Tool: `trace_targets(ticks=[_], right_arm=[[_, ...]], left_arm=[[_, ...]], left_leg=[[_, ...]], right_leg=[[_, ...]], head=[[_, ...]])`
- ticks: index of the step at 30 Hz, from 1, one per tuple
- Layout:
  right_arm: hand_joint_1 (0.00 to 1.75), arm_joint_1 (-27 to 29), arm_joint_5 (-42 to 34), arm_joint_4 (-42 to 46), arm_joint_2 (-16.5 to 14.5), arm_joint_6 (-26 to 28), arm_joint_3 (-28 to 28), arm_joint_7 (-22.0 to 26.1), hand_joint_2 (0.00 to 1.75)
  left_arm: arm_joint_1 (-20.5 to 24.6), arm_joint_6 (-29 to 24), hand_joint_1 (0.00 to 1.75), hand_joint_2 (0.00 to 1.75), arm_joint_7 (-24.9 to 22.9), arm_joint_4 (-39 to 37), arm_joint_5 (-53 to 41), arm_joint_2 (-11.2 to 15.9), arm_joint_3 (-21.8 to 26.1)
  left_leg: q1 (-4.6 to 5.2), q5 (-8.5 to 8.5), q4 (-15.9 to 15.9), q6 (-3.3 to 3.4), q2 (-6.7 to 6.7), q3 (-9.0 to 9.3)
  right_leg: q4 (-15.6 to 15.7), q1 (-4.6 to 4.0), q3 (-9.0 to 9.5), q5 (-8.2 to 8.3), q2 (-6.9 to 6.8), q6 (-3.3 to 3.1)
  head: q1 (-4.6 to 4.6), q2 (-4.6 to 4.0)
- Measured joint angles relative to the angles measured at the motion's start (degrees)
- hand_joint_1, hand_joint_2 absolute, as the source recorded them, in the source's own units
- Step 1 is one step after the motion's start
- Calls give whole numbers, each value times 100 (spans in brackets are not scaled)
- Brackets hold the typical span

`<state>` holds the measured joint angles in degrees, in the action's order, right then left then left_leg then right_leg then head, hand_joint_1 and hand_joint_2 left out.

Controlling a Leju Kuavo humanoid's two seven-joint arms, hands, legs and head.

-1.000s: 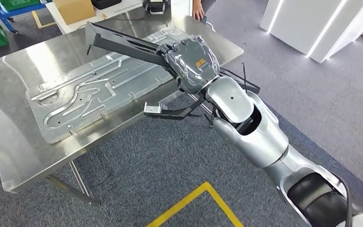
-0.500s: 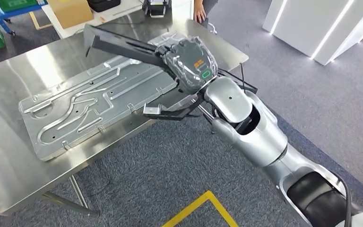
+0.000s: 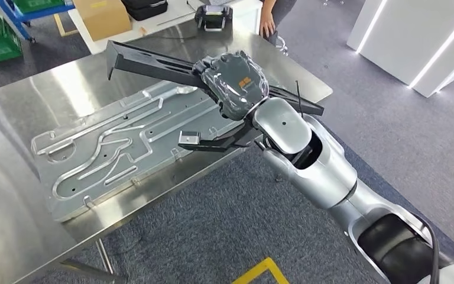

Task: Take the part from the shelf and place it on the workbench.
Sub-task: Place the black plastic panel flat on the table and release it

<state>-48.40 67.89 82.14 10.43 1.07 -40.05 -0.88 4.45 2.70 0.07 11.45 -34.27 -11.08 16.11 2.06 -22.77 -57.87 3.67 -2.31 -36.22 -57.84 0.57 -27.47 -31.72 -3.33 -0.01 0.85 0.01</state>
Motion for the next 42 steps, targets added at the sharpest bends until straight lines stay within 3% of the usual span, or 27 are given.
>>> trace_targets(ticks=[2, 3, 5, 6, 7, 8, 10, 11, 13, 15, 16, 18, 20, 22, 23, 25, 27, 28, 31, 33, 36, 37, 38, 39, 41, 42], right_arm=[[175, -30, 1, -9, -23, -9, -26, 10, 175], [175, -44, 3, -19, -32, -13, -39, 18, 175], [175, -41, 7, -71, -31, -36, -86, 35, 175], [175, -20, 8, -108, -31, -51, -122, 42, 175], [175, 0, 8, -148, -29, -69, -158, 45, 175], [175, 14, 8, -188, -27, -82, -192, 46, 175], [175, 21, 8, -247, -21, -97, -243, 45, 175], [175, 19, 8, -281, -16, -100, -265, 45, 175], [175, 21, 8, -335, -15, -105, -316, 47, 175], [175, 13, 8, -368, -27, -108, -360, 49, 175], [175, 8, 9, -380, -35, -109, -373, 48, 175], [175, -17, 11, -404, -43, -113, -391, 48, 175], [175, -31, 13, -431, -44, -133, -411, 55, 175], [175, -30, 13, -483, -42, -188, -438, 72, 175], [175, -31, 13, -515, -42, -225, -453, 79, 175], [175, -49, -7, -587, -45, -315, -485, 89, 175], [175, -89, -42, -701, -53, -423, -518, 97, 175], [175, -106, -54, -764, -58, -463, -532, 99, 175], [175, -130, -57, -922, -75, -513, -570, 102, 175], [175, -163, -48, -1021, -84, -560, -598, 106, 175], [175, -243, -10, -1325, -90, -704, -717, 145, 175], [175, -252, -2, -1471, -92, -729, -782, 169, 175], [175, -252, 2, -1617, -95, -737, -847, 195, 175], [175, -252, 3, -1746, -97, -732, -901, 211, 175], [175, -271, 5, -1928, -102, -721, -973, 228, 175], [175, -292, 7, -1990, -107, -719, -997, 231, 175]], left_arm=[[6, -1, 0, 175, -2, 3, -5, 3, 3], [10, -1, 0, 175, -4, 5, -12, 2, 3], [9, -1, 0, 175, -7, 5, -27, -7, 4], [5, -1, 0, 175, -7, 5, -36, -12, 4], [-3, -1, 0, 175, -7, 5, -43, -16, 4], [-10, -1, 0, 175, -7, 5, -47, -17, 4], [-22, -1, 0, 175, -7, 4, -51, -19, 4], [-20, -2, 0, 175, -7, 4, -53, -20, 4], [-24, -3, 0, 175, -8, 2, -55, -23, 5], [-28, -3, 0, 175, -9, 1, -55, -25, 6], [-28, -5, 0, 175, -9, 2, -54, -22, 7], [-23, -13, 0, 175, -9, 3, -48, -18, 9], [-10, -19, 0, 175, -7, 3, -33, -12, 16], [13, -21, 0, 175, 0, 3, -17, -3, 28], [22, -21, 0, 175, 3, 3, -13, 1, 33], [25, -21, 0, 175, 3, 3, -15, 6, 37], [8, -20, 0, 175, -1, 3, -30, 8, 40], [1, -19, 0, 175, -3, 3, -38, 9, 41], [-6, -17, 0, 175, -4, 3, -54, 9, 42], [-2, -16, 0, 175, -5, 3, -62, 4, 42], [16, -2, 0, 175, -21, 3, -88, 2, 42], [19, 3, 0, 175, -27, 3, -97, 2, 42], [22, 5, 0, 175, -32, 3, -104, 2, 42], [26, 7, 0, 175, -34, 3, -107, 2, 42], [31, 8, 0, 175, -37, 3, -107, -2, 42], [33, 9, 0, 175, -38, 3, -108, -6, 42]], left_leg=[[-40, -7, 140, 9, 98, 156], [-67, -25, 197, 22, 141, 233], [-75, -99, 225, 50, 251, 332], [-80, -150, 218, 50, 325, 382], [-85, -207, 204, 41, 407, 438], [-94, -273, 175, 23, 495, 499], [-119, -424, 87, -26, 650, 592], [-125, -499, 21, -62, 717, 610], [-151, -591, -66, -132, 823, 569], [-177, -616, -82, -198, 920, 526], [-178, -637, -96, -231, 892, 516], [-175, -778, -379, -308, 645, 382], [-200, -1003, -1067, -378, 366, -10], [-227, -1063, -1619, -418, 296, -407], [-233, -945, -1627, -425, 284, -477], [-236, -454, -1026, -411, 253, -293], [-207, -135, -363, -365, 208, -11], [-189, -113, -181, -333, 191, 66], [-180, -165, -35, -238, 204, 120], [-203, -136, 47, -162, 226, 171], [-186, -136, 77, -83, 255, 205], [-173, -145, 69, -69, 279, 208], [-161, -156, 55, -58, 310, 210], [-151, -170, 33, -53, 345, 213], [-137, -220, -28, -60, 402, 216], [-122, -247, -67, -75, 418, 205]], right_leg=[[-131, 5, -6, -101, 79, 50], [-395, 17, -152, -194, 161, 68], [-1198, 30, -688, -365, 281, 110], [-1520, 42, -966, -365, 298, 134], [-1655, 56, -1167, -253, 304, 155], [-1550, 73, -1263, -3, 316, 173], [-959, 110, -1232, 596, 426, 195], [-682, 124, -1166, 794, 533, 197], [-413, 126, -1056, 776, 674, 147], [-320, 110, -994, 665, 617, 67], [-303, 112, -973, 656, 566, 33], [-245, 131, -887, 625, 456, -34], [-220, 127, -799, 574, 328, -75], [-219, 125, -726, 511, 196, -82], [-221, 125, -686, 479, 143, -78], [-218, 125, -589, 417, 71, -60], [-193, 112, -523, 382, 29, -25], [-179, 102, -517, 381, 15, -2], [-138, 83, -528, 391, -7, 85], [-307, 86, -602, 273, 99, 122], [-1327, 74, -1142, -157, 274, 114], [-1622, 66, -1325, -213, 288, 108], [-1723, 61, -1422, -157, 295, 96], [-1603, 56, -1412, 5, 300, 75], [-911, 23, -1158, 444, 317, -4], [-576, 4, -1017, 586, 325, -43]], head=[[2, 0], [3, 0], [6, -1], [7, -1], [7, -1], [8, -1], [8, -1], [8, -1], [4, -1], [1, -1], [-1, -1], [-19, -1], [-36, -1], [-35, -2], [-36, -2], [-35, -1], [-34, -1], [-34, -2], [-31, -1], [-26, -1], [-21, -2], [-21, -2], [-22, -2], [-22, -2], [-22, -3], [-22, -2]])
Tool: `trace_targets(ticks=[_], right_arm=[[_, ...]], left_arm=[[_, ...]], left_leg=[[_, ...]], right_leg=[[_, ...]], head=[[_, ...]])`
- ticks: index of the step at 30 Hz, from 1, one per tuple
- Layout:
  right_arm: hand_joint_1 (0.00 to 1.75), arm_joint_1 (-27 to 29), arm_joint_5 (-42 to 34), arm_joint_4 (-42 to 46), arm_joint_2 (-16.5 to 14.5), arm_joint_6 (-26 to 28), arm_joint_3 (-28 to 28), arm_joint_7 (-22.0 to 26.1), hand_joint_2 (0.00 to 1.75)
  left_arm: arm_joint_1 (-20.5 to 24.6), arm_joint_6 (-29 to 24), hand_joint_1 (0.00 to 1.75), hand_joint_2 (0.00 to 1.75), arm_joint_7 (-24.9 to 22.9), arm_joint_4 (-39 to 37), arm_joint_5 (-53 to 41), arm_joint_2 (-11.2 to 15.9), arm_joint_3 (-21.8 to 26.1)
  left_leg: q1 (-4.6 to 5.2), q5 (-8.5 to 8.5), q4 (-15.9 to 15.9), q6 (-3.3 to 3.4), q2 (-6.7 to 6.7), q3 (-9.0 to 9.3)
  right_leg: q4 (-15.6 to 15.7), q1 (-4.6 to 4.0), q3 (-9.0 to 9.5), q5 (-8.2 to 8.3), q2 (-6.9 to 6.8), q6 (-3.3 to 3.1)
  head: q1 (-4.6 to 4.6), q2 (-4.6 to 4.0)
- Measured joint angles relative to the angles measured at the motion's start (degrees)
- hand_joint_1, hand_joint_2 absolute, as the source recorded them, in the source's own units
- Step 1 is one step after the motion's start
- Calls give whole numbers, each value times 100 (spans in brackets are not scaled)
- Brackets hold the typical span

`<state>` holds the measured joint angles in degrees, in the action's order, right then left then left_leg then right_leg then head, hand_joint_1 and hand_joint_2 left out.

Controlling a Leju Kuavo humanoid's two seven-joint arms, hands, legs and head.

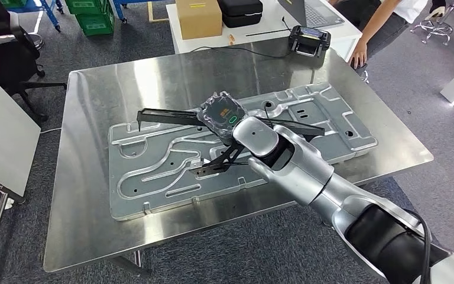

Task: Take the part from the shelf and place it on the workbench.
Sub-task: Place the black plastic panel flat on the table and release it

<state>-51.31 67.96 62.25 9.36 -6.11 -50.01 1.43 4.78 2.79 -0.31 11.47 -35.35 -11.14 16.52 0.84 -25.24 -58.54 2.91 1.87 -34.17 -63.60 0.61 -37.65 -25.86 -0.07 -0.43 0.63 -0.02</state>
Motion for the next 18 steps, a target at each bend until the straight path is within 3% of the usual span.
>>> trace_targets(ticks=[1, 3, 5, 12, 18], right_arm=[[175, -20, 1, -53, -13, 2, -21, 2, 175], [175, -49, 2, -136, -47, 4, -65, 5, 175], [175, -63, 2, -199, -68, 4, -110, 6, 175], [175, -94, 38, -516, -75, -123, -330, 125, 175], [175, -81, 31, -1495, -120, -87, -693, 395, 175]], left_arm=[[-1, 2, 0, 175, -1, 0, 1, -4, 0], [-2, 6, 0, 175, -2, 0, 0, -8, 0], [0, 7, 0, 175, -3, 0, -1, -7, 0], [9, 98, 0, 175, 14, 0, -6, -1, 0], [34, 197, 0, 175, 23, 0, -27, 4, 0]], left_leg=[[8, -20, -29, -16, 7, -17], [19, -32, -55, -35, 2, -46], [10, -30, -36, -35, -13, -36], [8, -33, 7, -51, -21, -1], [4, -28, 15, -75, -21, 16]], right_leg=[[226, -13, 94, 73, 3, -22], [363, -22, 151, 74, 5, 3], [379, -27, 154, 75, 15, 31], [384, -30, 166, 62, 19, 8], [382, -25, 181, 62, 19, 6]], head=[[-2, 1], [-3, 1], [-3, 0], [-5, 1], [-5, 0]])
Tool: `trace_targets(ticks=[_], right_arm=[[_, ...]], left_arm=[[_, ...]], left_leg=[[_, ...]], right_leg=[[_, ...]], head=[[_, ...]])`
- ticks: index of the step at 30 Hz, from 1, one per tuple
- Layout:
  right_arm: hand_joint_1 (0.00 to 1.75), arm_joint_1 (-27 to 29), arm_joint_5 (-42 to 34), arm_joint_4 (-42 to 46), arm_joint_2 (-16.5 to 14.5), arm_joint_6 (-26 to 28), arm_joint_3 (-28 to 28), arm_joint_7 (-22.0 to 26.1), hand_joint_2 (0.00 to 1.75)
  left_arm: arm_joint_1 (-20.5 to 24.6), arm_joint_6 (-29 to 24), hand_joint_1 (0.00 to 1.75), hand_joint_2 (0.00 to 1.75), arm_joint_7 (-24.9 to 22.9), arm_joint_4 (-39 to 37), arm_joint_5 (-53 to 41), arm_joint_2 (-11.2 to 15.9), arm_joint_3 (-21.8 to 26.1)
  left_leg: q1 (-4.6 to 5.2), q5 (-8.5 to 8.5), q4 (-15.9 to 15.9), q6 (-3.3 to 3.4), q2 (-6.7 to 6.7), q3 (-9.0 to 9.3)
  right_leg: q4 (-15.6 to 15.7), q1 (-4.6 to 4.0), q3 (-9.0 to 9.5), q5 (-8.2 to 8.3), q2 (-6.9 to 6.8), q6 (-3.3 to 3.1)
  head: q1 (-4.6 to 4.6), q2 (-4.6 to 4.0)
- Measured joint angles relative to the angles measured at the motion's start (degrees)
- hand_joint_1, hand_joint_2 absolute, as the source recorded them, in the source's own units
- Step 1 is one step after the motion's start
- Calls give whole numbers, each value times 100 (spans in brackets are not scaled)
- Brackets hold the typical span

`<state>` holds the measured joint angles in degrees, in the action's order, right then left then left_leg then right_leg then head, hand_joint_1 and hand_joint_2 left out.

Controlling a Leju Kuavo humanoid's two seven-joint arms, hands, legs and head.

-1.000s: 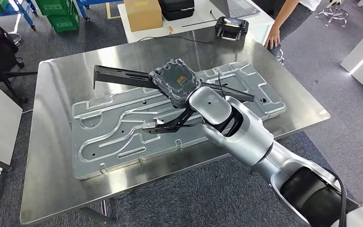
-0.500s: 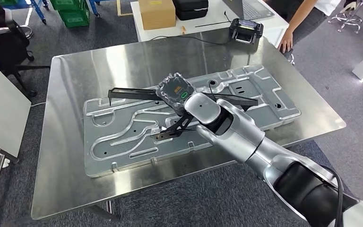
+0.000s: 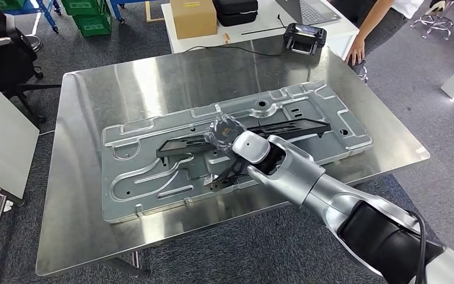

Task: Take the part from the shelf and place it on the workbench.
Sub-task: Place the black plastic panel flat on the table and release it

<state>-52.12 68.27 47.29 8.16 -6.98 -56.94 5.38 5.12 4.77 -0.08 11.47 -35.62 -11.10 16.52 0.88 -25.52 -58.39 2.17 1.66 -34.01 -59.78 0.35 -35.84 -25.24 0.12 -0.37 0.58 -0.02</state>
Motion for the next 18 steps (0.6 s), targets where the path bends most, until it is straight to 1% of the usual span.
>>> trace_targets(ticks=[2, 6, 9, 13, 18], right_arm=[[175, 4, -8, -318, -27, 44, -98, 61, 175], [0, -20, -29, -846, -90, 132, -266, 126, 0], [0, -6, -48, -1106, -120, 171, -392, 178, 0], [0, -27, -86, -1242, -155, 166, -481, 214, 0], [0, -128, -135, -1293, -177, 163, -514, 227, 0]], left_arm=[[8, 9, 0, 175, -1, 0, -9, 1, 0], [20, 45, 0, 175, -31, 0, -10, 2, 0], [22, 39, 0, 175, -130, 0, -8, 2, 0], [17, -4, 0, 0, -300, 0, 36, 2, 17], [-10, -3, 0, 0, -429, 0, 94, 2, 100]], left_leg=[[0, -11, 3, -12, -10, 26], [1, -54, 11, -28, -29, 115], [4, -68, 14, -26, -30, 161], [15, -66, 12, -18, -38, 178], [16, -65, 10, -9, -42, 195]], right_leg=[[3, 3, 22, -3, 13, -1], [20, 1, 118, -34, 33, 0], [29, -2, 175, -51, 30, 5], [31, 1, 189, -40, 42, 20], [39, 1, 201, -36, 48, 25]], head=[[1, 0], [1, 0], [2, 0], [1, 0], [1, 0]])
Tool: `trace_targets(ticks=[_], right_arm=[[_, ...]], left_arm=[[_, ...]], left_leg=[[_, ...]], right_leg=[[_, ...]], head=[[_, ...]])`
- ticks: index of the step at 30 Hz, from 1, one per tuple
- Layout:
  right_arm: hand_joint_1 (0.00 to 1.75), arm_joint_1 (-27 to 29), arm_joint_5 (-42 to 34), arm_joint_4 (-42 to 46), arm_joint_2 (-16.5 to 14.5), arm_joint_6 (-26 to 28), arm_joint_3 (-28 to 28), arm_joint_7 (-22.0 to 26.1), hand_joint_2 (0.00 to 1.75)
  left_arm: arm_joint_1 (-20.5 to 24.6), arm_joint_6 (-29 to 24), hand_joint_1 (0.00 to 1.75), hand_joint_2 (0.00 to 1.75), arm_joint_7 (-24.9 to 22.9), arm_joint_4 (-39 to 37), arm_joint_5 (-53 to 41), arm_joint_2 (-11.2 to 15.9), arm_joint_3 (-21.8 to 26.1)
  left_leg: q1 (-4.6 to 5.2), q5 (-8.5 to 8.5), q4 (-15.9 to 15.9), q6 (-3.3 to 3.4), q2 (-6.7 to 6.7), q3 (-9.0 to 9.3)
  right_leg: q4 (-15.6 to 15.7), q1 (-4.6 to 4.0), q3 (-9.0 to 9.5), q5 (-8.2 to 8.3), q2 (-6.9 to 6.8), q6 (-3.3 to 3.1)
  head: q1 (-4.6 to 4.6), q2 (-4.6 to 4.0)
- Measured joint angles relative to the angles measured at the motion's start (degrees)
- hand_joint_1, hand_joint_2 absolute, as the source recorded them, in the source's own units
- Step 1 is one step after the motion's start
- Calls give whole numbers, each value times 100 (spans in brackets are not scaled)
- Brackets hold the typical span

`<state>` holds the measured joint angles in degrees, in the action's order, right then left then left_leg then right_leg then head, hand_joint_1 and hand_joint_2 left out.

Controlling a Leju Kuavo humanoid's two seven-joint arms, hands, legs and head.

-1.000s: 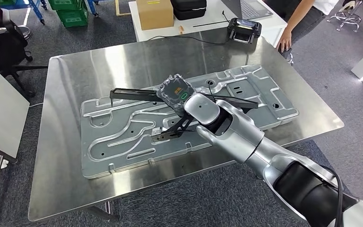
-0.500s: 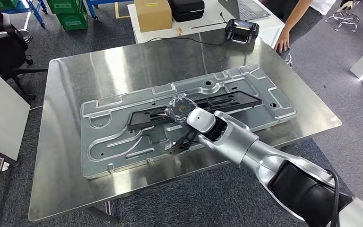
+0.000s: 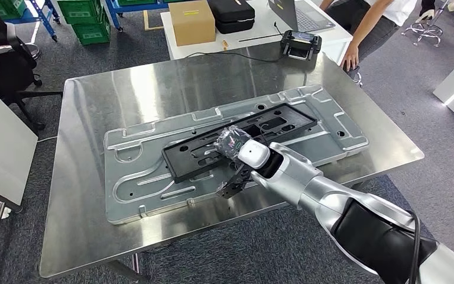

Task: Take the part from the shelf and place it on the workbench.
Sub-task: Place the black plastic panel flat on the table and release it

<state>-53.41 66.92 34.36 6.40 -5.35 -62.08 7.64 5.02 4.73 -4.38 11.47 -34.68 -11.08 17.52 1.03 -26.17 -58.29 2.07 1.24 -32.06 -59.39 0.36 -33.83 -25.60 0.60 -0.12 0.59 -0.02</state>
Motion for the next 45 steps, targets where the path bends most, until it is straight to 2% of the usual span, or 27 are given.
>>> trace_targets(ticks=[9, 21, 27, 29, 30, 31, 32, 34, 35, 36, 37, 39, 40, 41, 43, 45], right_arm=[[0, -63, -49, 121, -63, 149, -9, -274, 0], [0, -77, -6, 1418, -81, 134, 160, -640, 0], [0, -43, 101, 2351, -67, 136, 278, -798, 0], [0, -33, 115, 2618, -57, 136, 326, -830, 0], [0, -30, 118, 2721, -46, 138, 351, -840, 0], [0, -26, 124, 2814, -32, 148, 373, -851, 0], [0, -12, 132, 2897, -11, 168, 388, -860, 0], [0, 71, 146, 3097, 52, 236, 421, -875, 0], [0, 144, 153, 3219, 94, 271, 451, -880, 0], [0, 221, 158, 3350, 141, 300, 492, -884, 0], [0, 291, 162, 3480, 190, 320, 544, -886, 0], [0, 377, 171, 3702, 282, 340, 647, -883, 0], [0, 404, 175, 3801, 321, 345, 695, -881, 0], [0, 428, 181, 3881, 352, 350, 734, -877, 0], [0, 476, 198, 4019, 404, 369, 791, -862, 0], [0, 552, 231, 4159, 456, 409, 816, -830, 0]], left_arm=[[-32, -80, 0, 0, 5, 0, 109, 0, 116], [-92, -163, 0, 0, 121, 0, 171, -13, 277], [-139, -202, 0, 0, 159, 0, 174, -13, 339], [-152, -209, 0, 0, 166, 0, 174, -16, 354], [-155, -210, 0, 0, 167, 0, 174, -20, 362], [-158, -214, 0, 0, 169, 0, 174, -24, 369], [-160, -227, 0, 0, 174, 0, 170, -28, 375], [-167, -301, 0, 0, 182, 0, 139, -29, 380], [-175, -357, 0, 0, 184, 0, 114, -30, 381], [-183, -412, 0, 0, 185, 0, 87, -30, 381], [-191, -456, 0, 0, 186, 0, 70, -31, 381], [-199, -500, 0, 0, 190, 0, 55, -33, 381], [-198, -510, 0, 0, 192, 0, 54, -37, 381], [-198, -521, 0, 0, 192, 0, 50, -42, 381], [-200, -562, 0, 0, 190, 0, 24, -50, 381], [-206, -628, 0, 0, 185, 0, -13, -45, 381]], left_leg=[[0, -1, -1, 5, 1, -21], [3, 0, -8, 13, 3, -58], [40, -12, -28, 52, 5, -78], [22, 32, 21, 100, -4, -61], [7, 71, 64, 133, -14, -46], [-9, 111, 107, 165, -24, -36], [-16, 137, 133, 186, -34, -36], [-8, 151, 127, 205, -37, -74], [-6, 151, 111, 205, -35, -96], [-4, 150, 90, 204, -31, -117], [-2, 147, 63, 199, -25, -137], [1, 133, 3, 178, -12, -176], [7, 129, -23, 159, -7, -200], [11, 133, -40, 134, -6, -220], [14, 165, -45, 69, -4, -250], [24, 132, -68, 0, -6, -279]], right_leg=[[4, 2, -16, 0, -1, 1], [9, 4, -49, 0, -6, 2], [35, 45, -51, 15, -10, 45], [39, 48, -46, 16, -10, 84], [-9, 43, -60, -42, -14, 98], [-153, 39, -115, -169, -18, 107], [-411, 37, -220, -361, -22, 107], [-1136, 36, -527, -758, -26, 104], [-1412, 37, -639, -847, -27, 106], [-1505, 37, -665, -823, -27, 104], [-1366, 36, -580, -688, -27, 93], [-653, 26, -203, -351, -22, 40], [-338, 12, -47, -230, -20, 13], [-146, -5, 37, -174, -17, -9], [-51, -29, 46, -126, -19, -32], [26, 13, 35, -71, -40, -74]], head=[[1, 0], [0, 0], [-1, 0], [-1, 0], [0, 0], [1, 1], [1, 1], [1, 1], [1, 0], [1, 0], [1, 0], [1, 0], [1, 1], [1, 1], [1, 2], [1, 2]])
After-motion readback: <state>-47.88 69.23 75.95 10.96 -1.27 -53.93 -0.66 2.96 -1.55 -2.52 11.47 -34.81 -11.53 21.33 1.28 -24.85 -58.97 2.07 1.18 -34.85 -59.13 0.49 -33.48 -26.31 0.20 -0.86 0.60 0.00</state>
